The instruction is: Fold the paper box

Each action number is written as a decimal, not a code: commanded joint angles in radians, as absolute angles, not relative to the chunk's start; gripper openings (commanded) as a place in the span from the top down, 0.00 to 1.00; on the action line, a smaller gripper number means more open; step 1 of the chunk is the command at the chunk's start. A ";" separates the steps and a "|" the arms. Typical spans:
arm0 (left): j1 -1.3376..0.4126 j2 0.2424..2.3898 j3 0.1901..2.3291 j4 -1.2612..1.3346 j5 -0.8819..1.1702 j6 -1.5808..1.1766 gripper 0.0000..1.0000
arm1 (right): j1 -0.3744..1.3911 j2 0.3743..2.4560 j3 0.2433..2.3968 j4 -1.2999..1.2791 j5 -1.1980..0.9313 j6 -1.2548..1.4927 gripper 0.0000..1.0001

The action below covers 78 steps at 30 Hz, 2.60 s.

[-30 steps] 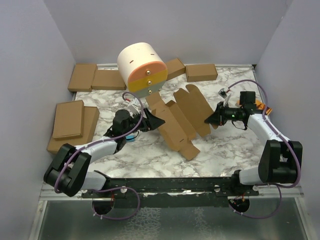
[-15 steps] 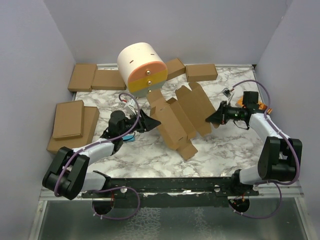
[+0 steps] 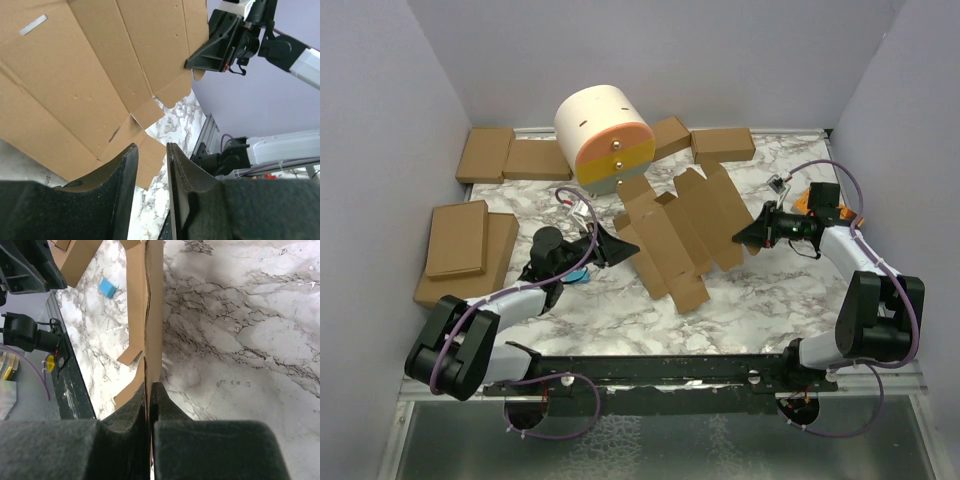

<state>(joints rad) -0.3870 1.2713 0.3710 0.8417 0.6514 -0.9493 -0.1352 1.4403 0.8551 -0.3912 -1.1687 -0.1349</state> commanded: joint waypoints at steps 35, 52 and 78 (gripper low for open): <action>-0.343 1.661 0.431 0.969 0.399 -0.702 0.82 | -0.143 1.441 0.861 -0.402 -1.256 -0.211 0.99; -0.367 1.690 0.381 1.288 0.607 -0.781 0.52 | -0.143 1.447 0.862 -0.411 -1.267 -0.221 0.99; -0.324 1.718 0.372 1.300 0.771 -0.893 0.45 | -0.143 1.450 0.864 -0.402 -1.187 -0.205 0.99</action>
<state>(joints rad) -0.3290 1.7504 0.3836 1.3006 0.7071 -0.9066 -0.1387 1.4460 0.8551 -0.4042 -1.2137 -0.2070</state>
